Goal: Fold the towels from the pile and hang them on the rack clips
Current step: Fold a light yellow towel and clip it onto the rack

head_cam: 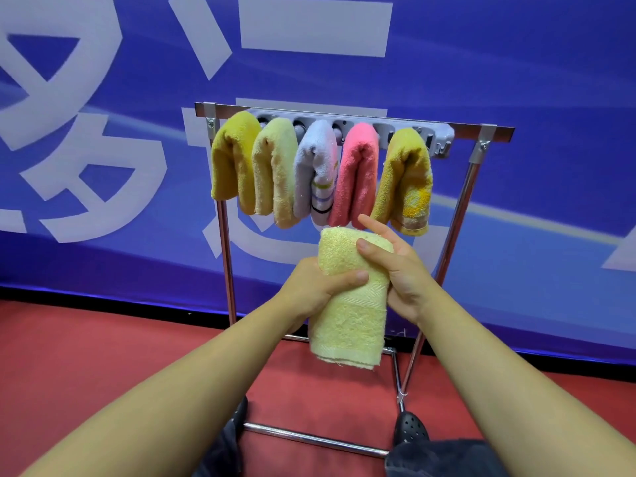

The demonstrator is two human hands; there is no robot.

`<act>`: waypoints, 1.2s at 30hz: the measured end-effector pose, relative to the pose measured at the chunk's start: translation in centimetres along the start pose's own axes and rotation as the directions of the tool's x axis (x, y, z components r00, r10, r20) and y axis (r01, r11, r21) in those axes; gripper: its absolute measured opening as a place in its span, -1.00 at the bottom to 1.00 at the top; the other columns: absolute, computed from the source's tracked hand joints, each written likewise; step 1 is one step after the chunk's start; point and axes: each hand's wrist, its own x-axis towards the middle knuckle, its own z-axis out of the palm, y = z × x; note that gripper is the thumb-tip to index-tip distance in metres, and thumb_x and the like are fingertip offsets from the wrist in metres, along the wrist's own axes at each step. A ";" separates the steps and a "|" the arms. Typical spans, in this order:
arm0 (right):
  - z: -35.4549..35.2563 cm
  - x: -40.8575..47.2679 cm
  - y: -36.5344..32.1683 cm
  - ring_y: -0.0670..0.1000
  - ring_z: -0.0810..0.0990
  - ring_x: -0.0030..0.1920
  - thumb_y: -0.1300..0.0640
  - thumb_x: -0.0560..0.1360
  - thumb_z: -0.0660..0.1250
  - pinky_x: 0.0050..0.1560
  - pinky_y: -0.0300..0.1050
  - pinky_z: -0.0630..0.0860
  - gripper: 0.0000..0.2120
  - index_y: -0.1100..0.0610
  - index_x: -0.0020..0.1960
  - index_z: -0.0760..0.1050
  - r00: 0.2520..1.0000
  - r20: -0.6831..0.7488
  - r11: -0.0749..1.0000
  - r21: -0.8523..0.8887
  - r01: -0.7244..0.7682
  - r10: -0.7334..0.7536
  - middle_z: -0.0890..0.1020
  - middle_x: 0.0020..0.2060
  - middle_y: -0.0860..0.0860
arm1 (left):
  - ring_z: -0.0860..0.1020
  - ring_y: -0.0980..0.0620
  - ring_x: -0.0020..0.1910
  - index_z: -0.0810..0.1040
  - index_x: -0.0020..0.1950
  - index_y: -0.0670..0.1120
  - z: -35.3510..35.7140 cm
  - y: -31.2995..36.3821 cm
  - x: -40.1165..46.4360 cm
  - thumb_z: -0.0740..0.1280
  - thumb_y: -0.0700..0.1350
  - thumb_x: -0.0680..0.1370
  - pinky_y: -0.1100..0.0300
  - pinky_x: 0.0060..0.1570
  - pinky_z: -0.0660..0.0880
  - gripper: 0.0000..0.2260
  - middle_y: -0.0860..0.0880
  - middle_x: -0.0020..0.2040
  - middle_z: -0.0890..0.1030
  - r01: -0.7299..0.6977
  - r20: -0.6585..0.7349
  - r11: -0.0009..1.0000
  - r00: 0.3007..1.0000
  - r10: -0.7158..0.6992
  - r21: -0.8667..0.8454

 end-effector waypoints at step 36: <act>1.1 0.5 2.0 -0.11 0.66 -0.04 -0.28 0.47 0.40 0.18 0.09 0.61 -0.62 0.02 0.02 0.68 0.930 -0.286 0.734 -0.678 -0.027 -0.230 0.71 -0.13 -0.15 | 0.69 -0.06 0.05 0.56 0.22 -0.09 0.7 -1.7 2.0 0.46 -0.34 0.43 0.04 0.02 0.64 -0.61 -0.06 0.05 0.70 -0.062 -0.233 0.957 0.963 0.132 0.282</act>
